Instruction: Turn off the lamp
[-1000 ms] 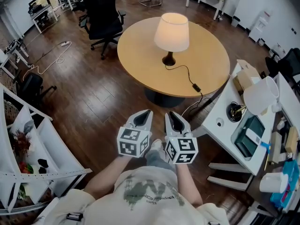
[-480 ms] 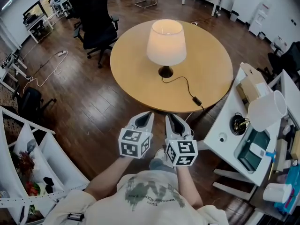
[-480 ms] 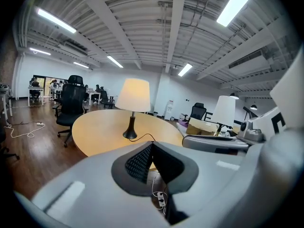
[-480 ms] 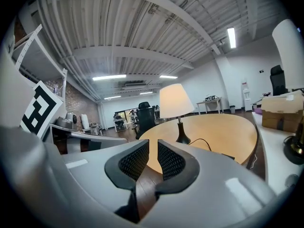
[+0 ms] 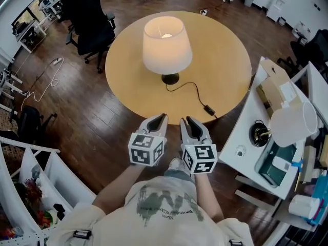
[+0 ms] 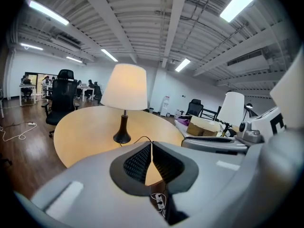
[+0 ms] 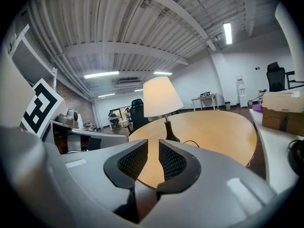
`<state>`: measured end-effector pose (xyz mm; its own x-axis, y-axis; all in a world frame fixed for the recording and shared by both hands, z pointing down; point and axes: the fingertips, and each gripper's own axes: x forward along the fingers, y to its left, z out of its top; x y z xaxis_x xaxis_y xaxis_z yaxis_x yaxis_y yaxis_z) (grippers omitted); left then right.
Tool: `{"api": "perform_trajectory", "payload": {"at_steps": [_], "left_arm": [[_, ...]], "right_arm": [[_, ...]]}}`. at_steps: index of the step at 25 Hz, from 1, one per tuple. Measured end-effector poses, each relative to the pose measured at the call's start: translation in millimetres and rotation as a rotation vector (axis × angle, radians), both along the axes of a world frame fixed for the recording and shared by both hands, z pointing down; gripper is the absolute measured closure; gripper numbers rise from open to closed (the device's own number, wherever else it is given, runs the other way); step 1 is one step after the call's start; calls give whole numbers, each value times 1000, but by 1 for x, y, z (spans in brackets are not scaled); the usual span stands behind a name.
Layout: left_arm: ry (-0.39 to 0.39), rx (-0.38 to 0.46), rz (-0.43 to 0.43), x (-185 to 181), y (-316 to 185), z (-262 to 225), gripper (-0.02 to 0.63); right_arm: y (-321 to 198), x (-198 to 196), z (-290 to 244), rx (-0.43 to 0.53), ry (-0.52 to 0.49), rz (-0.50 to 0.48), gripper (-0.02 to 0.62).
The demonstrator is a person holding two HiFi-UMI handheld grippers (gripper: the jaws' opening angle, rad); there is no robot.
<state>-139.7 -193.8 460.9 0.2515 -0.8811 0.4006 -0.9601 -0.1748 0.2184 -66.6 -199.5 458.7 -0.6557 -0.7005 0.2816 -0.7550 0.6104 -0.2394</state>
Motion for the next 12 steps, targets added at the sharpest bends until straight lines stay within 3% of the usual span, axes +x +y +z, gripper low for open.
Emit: {"api": "perform_trajectory", "payload": {"at_steps": [12], "left_arm": [[16, -77, 179, 60, -40, 35, 609]], "right_arm": [[-34, 65, 40, -71, 78, 183, 523]]}}
